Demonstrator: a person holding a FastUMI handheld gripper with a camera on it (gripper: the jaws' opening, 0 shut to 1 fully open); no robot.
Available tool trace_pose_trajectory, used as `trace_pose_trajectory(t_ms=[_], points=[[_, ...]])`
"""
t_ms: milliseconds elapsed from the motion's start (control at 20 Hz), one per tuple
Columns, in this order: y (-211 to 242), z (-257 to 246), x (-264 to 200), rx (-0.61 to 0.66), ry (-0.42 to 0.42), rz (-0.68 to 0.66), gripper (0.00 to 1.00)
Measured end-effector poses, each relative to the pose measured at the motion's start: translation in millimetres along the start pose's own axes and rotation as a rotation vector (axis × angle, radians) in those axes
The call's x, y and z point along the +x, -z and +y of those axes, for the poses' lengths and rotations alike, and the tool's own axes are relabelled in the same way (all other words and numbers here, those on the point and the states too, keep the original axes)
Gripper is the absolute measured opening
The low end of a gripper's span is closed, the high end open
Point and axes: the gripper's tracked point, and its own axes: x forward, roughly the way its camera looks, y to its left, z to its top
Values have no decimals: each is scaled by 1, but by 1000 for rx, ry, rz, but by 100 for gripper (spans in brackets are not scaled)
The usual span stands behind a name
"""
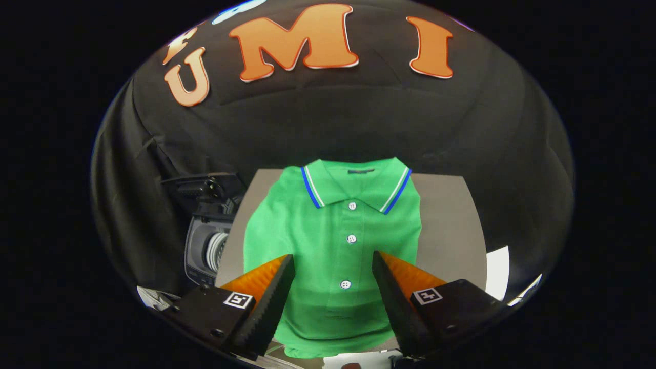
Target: Put the clothes into the washing machine and then close the washing machine lid.
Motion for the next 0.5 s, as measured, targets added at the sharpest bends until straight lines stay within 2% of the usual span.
trace_pose_trajectory(t_ms=[100,150,200,250,450,500], points=[[16,1,13,-15,-4,63,98],[6,1,16,-25,-6,20,97],[15,-2,13,-36,-12,67,97],[9,-1,14,-31,-14,29,97],[12,-2,13,-45,-22,52,94],[14,0,14,-44,-40,62,82]])
